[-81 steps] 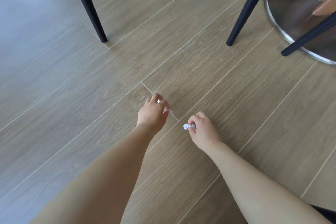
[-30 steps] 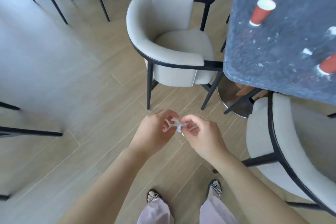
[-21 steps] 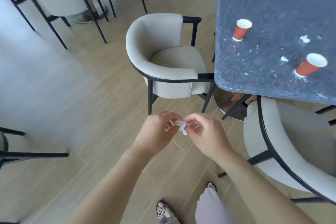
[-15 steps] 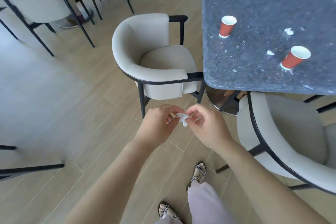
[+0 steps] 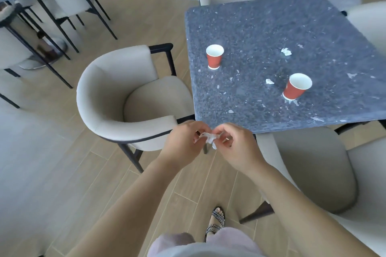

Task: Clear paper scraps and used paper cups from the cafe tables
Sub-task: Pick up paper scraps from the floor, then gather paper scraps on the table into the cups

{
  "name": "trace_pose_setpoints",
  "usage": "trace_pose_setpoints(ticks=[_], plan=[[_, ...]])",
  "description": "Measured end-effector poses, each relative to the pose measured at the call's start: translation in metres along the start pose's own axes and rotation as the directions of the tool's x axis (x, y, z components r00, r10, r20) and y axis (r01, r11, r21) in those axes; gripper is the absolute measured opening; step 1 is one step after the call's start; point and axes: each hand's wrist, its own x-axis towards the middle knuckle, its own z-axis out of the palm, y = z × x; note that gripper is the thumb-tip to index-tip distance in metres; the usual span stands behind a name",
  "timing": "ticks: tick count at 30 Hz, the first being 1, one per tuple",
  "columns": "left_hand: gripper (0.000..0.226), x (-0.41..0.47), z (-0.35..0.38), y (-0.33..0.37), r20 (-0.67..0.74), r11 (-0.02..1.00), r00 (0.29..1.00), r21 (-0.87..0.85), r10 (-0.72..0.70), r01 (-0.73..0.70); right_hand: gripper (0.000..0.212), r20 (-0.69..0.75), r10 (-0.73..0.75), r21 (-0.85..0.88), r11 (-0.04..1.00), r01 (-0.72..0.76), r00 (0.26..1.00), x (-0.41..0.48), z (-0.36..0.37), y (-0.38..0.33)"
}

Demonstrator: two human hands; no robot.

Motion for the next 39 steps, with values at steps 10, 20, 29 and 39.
trace_pose_setpoints(ticks=[10,20,29,39], plan=[[0.012,0.112,0.038,0.015,0.129,0.996,0.990,-0.067,0.062,-0.054,0.016,-0.133,0.198,-0.021,0.979,-0.202,0.971,0.057,-0.047,0.072],[0.011,0.260,0.067,0.013,0.387,0.969,0.890,-0.052,0.243,-0.242,0.017,-0.273,0.402,-0.080,0.896,-0.437,0.874,0.140,-0.071,0.126],[0.011,0.356,0.096,0.028,0.461,0.945,0.830,-0.070,0.315,-0.320,0.015,-0.444,0.515,-0.034,0.808,-0.588,0.733,0.200,-0.090,0.159],[0.012,0.413,0.131,0.035,0.520,0.957,0.825,0.048,0.221,-0.287,0.018,-0.390,0.567,-0.076,0.766,-0.639,0.726,0.252,-0.117,0.194]])
